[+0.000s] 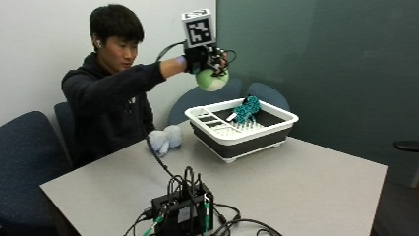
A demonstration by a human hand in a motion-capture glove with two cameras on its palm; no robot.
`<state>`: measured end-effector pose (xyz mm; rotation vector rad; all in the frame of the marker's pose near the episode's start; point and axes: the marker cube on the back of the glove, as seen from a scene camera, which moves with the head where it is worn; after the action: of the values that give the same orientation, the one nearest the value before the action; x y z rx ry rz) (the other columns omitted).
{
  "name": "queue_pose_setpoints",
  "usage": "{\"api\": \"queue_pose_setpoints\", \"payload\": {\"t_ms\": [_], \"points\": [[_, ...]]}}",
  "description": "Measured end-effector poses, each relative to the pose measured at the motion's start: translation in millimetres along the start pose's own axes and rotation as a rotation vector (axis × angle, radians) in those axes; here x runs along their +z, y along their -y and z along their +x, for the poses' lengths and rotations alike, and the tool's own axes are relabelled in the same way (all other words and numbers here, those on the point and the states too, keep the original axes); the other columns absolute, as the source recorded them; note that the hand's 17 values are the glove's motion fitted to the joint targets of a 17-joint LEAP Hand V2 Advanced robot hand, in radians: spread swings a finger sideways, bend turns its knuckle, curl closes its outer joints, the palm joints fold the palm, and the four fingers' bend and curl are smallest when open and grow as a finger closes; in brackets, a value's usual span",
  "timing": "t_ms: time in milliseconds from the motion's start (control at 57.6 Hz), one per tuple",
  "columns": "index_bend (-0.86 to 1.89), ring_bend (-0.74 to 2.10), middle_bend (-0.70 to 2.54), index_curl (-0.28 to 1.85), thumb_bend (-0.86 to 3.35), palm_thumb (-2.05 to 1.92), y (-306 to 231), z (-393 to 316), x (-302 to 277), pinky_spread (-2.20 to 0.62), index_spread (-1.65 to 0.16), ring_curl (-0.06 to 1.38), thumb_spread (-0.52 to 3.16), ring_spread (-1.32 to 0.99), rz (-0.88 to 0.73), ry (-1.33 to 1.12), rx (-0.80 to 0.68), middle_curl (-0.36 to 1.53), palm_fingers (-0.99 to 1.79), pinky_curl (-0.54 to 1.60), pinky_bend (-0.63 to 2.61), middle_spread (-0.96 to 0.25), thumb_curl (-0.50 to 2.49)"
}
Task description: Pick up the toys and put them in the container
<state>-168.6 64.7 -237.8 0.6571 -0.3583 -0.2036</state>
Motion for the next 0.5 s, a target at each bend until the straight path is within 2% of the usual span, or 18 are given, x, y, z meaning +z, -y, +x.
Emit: {"api": "queue_pose_setpoints", "payload": {"t_ms": [104,243,312,347,364,399,451,503], "points": [[0.96,1.32,1.05,0.87,0.48,0.81,47.6,-43.5,61.3,-0.40,-0.44,0.85,0.00,-0.60,0.006,-0.197,-0.005,0.68,0.60,0.62,1.25,-0.42,0.98],[0.94,1.33,1.05,0.96,0.46,0.77,78.2,-59.0,108.5,-0.39,-0.44,0.87,-0.06,-0.60,-0.056,-0.216,-0.045,0.75,0.41,0.65,1.34,-0.41,1.00],[0.83,1.30,0.97,0.97,0.41,0.73,81.1,-51.8,117.0,-0.39,-0.42,0.87,-0.01,-0.58,-0.136,-0.226,-0.038,0.76,0.20,0.64,1.38,-0.40,1.00],[0.67,1.22,0.86,0.93,0.41,0.69,79.5,-44.4,117.4,-0.35,-0.39,0.85,0.12,-0.54,-0.160,-0.269,-0.029,0.73,-0.08,0.65,1.41,-0.35,1.01],[0.63,1.09,0.71,0.90,0.39,0.62,77.6,-44.4,116.6,-0.28,-0.38,0.82,0.23,-0.48,-0.167,-0.254,-0.034,0.68,-0.41,0.64,1.36,-0.30,1.01],[0.52,0.84,0.56,0.84,0.35,0.55,72.2,-48.6,112.2,-0.21,-0.37,0.77,0.37,-0.39,-0.169,-0.180,-0.048,0.62,-0.63,0.62,1.35,-0.22,0.98],[0.37,0.56,0.41,0.75,0.28,0.43,62.2,-44.7,96.5,-0.13,-0.35,0.69,0.55,-0.28,-0.142,-0.116,-0.017,0.56,-0.68,0.57,1.27,-0.15,0.92],[0.25,0.38,0.29,0.69,0.25,0.39,51.4,-29.8,76.3,-0.08,-0.33,0.61,0.70,-0.21,-0.111,-0.102,0.054,0.51,-0.59,0.53,1.17,-0.10,0.87]]}}
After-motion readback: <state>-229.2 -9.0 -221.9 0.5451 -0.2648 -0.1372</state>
